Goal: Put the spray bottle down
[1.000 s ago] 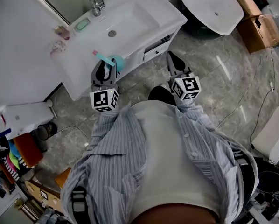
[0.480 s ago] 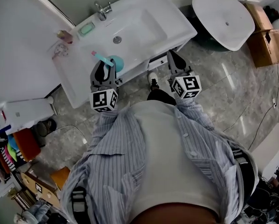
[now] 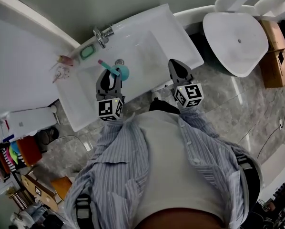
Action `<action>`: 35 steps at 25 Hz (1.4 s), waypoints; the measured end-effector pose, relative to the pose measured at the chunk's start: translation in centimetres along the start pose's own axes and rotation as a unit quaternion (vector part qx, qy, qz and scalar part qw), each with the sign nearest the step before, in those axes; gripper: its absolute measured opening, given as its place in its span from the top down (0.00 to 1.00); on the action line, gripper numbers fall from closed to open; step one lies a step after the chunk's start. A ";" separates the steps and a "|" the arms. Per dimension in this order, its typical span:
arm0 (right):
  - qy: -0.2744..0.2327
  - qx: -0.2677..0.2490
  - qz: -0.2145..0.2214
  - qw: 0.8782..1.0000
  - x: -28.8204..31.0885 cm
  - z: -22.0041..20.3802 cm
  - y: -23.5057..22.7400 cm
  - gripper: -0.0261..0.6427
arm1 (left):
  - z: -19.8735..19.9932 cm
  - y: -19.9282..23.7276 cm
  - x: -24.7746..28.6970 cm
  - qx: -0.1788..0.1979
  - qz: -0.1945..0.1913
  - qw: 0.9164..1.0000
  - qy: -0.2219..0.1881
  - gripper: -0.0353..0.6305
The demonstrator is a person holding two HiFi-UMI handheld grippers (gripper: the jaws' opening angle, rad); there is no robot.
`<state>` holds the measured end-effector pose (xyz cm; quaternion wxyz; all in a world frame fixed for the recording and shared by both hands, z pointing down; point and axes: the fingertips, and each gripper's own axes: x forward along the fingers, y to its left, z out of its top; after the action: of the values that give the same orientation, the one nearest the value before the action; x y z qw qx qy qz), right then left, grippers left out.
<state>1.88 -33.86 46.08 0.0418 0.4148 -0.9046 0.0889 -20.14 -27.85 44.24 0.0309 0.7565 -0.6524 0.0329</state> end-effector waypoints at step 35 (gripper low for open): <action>0.082 0.016 0.053 0.995 24.5 -6.7 -10.6 0.94 | -9.5 7.1 28.9 -0.001 0.003 1.000 0.027 0.75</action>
<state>-6.04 -57.54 57.69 0.1044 0.3579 -0.9174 0.1390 -22.99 -56.53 56.29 0.0487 0.7532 -0.6539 0.0529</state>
